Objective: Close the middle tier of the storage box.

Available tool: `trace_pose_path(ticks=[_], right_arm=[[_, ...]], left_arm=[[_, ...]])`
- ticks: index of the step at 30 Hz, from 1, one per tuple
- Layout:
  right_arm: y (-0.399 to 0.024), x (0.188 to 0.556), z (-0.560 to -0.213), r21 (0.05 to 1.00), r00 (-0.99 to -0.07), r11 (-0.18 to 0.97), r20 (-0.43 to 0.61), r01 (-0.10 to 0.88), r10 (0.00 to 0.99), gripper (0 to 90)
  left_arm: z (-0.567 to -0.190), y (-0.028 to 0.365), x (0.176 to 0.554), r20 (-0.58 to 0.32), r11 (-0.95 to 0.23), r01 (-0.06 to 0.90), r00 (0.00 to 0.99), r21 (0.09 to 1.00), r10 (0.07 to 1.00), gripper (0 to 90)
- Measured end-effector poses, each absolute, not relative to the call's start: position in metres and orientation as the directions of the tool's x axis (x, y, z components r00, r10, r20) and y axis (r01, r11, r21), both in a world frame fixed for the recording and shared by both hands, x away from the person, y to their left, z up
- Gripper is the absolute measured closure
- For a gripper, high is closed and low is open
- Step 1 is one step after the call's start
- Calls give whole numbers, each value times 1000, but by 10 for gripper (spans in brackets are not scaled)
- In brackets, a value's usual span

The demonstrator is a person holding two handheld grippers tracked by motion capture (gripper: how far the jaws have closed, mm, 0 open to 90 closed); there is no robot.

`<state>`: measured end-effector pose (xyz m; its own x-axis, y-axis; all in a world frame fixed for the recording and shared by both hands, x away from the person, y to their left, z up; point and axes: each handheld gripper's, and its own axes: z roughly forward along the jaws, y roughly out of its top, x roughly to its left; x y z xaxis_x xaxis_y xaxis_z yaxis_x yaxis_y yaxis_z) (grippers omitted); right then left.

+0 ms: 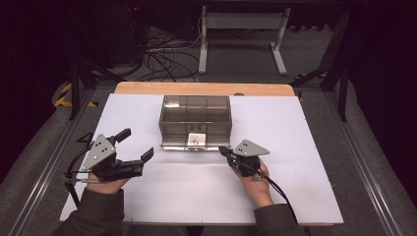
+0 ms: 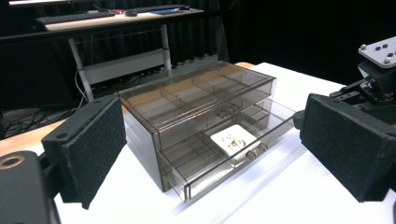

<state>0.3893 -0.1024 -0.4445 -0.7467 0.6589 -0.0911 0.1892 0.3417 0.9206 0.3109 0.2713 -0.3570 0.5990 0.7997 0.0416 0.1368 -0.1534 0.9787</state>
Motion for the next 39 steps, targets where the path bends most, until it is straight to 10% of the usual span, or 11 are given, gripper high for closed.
trace_pose_path(ticks=[39], right_arm=[[-83, 402, -451, 912, -739, 371, -126, 176, 662, 900]], left_arm=[[-357, 273, 311, 38, -149, 139, 593, 979, 805, 80]])
